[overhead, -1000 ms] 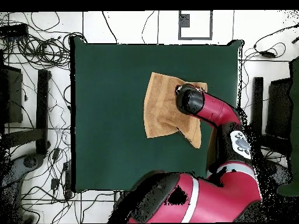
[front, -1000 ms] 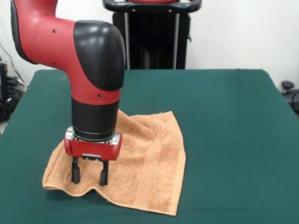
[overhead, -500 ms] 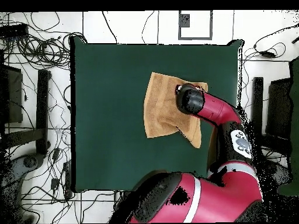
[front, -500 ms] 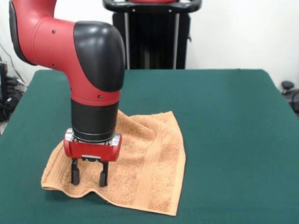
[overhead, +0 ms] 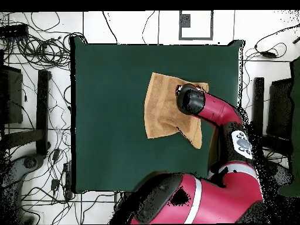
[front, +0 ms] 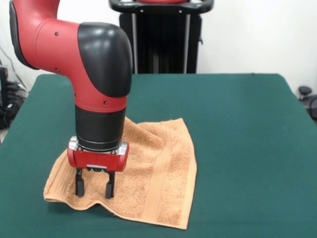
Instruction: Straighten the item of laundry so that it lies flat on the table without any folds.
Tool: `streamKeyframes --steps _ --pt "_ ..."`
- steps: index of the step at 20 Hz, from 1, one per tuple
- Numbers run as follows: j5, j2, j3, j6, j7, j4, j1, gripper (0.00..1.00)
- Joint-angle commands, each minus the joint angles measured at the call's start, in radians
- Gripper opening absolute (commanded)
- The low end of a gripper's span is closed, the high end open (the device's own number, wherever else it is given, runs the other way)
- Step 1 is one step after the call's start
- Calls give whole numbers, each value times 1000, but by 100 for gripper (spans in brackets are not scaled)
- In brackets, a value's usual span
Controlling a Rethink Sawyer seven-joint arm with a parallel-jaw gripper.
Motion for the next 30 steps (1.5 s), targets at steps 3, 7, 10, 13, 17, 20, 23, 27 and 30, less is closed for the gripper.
streamKeyframes --steps 3,7,10,13,17,20,23,27,30 --pt "-52 -33 86 153 22 55 -5 100" --pt "-60 -105 57 253 -20 59 -31 100" --pt "-63 -103 53 288 -25 23 -32 100" --pt "-69 -93 61 289 -23 3 -39 100" --pt "-73 -102 60 304 -17 -1 -40 100" --pt "-72 -104 56 307 -3 1 -33 100" --pt "-72 -117 51 295 21 26 -19 100" --pt "-74 -132 46 277 43 56 -2 100" --pt "-74 -137 47 265 49 67 4 100"
